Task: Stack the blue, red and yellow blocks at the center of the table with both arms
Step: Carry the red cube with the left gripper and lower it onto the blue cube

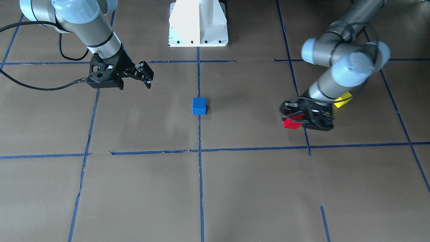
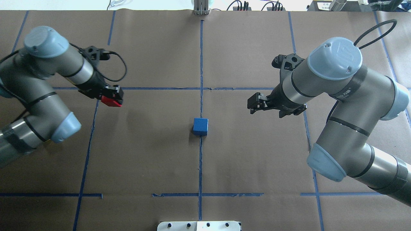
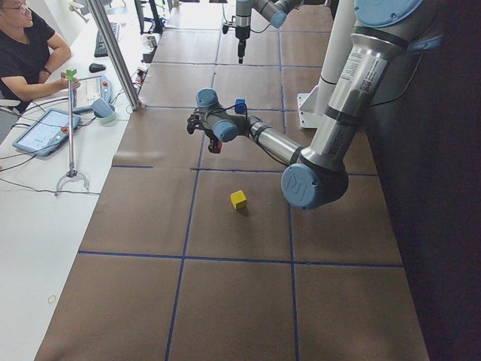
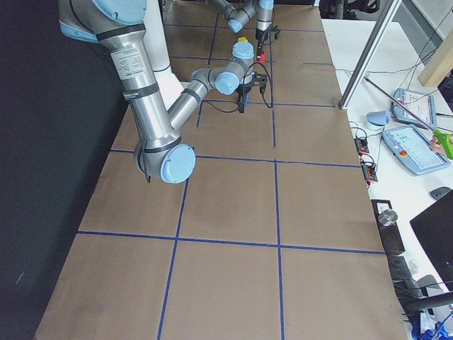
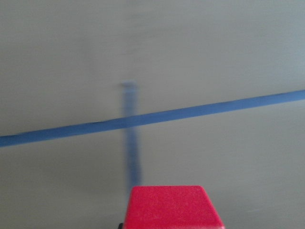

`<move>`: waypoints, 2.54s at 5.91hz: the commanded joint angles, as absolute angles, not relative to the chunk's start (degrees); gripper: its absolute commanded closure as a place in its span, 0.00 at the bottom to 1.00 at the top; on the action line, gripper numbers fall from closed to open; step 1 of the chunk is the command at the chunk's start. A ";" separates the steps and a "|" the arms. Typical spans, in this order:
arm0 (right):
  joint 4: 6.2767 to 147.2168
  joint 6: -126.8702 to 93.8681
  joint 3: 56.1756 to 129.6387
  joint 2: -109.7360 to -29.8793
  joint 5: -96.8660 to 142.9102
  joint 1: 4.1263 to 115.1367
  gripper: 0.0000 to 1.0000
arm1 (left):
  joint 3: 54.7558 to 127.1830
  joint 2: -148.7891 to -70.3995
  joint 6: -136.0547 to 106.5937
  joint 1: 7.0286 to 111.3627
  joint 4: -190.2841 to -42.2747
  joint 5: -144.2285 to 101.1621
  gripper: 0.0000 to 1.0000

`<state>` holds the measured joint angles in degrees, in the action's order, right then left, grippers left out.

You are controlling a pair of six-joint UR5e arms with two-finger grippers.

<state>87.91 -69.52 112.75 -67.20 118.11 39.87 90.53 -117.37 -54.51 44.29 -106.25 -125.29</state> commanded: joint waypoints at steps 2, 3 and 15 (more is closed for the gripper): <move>87.89 -69.00 114.96 -71.62 118.21 42.79 0.00 | 88.86 -137.50 -71.74 30.80 -89.42 -114.29 1.00; 87.89 -68.30 114.87 -72.07 118.21 42.98 0.00 | 87.99 -139.98 -72.50 29.80 -87.56 -112.43 0.99; 87.80 -68.38 114.52 -72.51 117.60 42.54 0.00 | 83.32 -142.74 -68.12 26.28 -87.36 -105.29 0.66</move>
